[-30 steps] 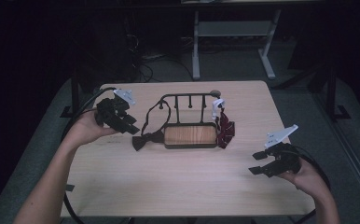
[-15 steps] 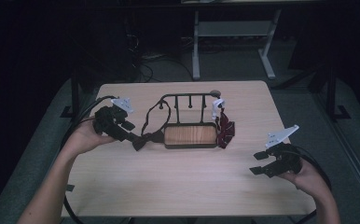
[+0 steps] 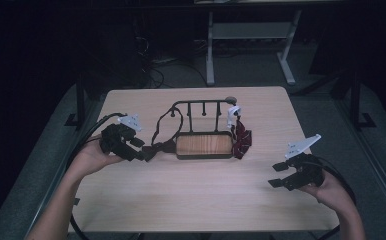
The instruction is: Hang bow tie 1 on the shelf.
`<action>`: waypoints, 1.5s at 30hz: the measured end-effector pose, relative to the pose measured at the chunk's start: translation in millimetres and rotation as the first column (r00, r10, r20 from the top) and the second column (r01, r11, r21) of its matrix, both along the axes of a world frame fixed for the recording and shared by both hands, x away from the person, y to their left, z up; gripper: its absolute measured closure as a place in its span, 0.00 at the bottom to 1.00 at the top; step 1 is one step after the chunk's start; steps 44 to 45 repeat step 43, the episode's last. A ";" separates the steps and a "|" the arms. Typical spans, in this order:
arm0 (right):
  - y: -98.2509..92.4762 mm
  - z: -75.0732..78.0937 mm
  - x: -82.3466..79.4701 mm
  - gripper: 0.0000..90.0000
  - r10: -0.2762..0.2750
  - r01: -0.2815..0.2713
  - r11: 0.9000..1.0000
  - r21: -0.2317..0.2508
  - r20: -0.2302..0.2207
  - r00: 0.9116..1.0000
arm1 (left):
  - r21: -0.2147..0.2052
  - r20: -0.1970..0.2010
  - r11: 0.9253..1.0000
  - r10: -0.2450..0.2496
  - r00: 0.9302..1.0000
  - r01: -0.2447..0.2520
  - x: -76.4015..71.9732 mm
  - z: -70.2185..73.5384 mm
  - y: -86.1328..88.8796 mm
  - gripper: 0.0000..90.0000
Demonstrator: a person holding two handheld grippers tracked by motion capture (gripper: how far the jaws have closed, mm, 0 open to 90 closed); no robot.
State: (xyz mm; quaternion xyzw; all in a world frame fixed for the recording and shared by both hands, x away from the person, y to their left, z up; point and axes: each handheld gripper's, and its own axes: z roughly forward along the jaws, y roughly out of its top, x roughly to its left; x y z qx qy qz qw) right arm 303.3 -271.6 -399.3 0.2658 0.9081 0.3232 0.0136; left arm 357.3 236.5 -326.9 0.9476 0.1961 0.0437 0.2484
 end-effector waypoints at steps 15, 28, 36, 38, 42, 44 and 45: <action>-0.4 -1.8 -0.2 0.39 -0.005 0.005 1.000 -0.006 -0.007 1.000 | -0.023 0.014 1.000 0.017 1.000 -0.016 -14.3 -18.0 6.2 0.47; -1.9 -5.3 -0.8 0.39 -0.009 0.009 1.000 -0.010 -0.022 1.000 | -0.034 0.017 0.999 0.015 1.000 -0.015 -24.2 -41.2 7.8 0.42; -2.2 -6.5 -2.1 0.39 -0.013 0.013 1.000 -0.011 -0.026 1.000 | -0.054 0.016 0.998 0.031 0.999 -0.030 -32.6 -53.7 10.8 0.41; -2.6 -6.8 -2.3 0.39 -0.012 0.012 1.000 -0.012 -0.023 1.000 | -0.055 0.015 0.998 0.030 0.999 -0.029 -34.1 -56.0 10.7 0.41; -3.6 -6.6 -2.9 0.39 -0.013 0.013 1.000 -0.009 -0.020 1.000 | -0.060 0.017 0.997 0.042 0.999 -0.041 -36.3 -61.5 11.8 0.39; -3.5 -6.3 -3.3 0.39 -0.016 0.015 1.000 -0.008 -0.020 1.000 | -0.060 0.013 0.997 0.041 0.999 -0.040 -37.8 -63.2 12.6 0.39; -3.5 -6.3 -3.3 0.39 -0.016 0.015 1.000 -0.008 -0.020 1.000 | -0.060 0.013 0.997 0.041 0.999 -0.040 -37.8 -63.2 12.6 0.39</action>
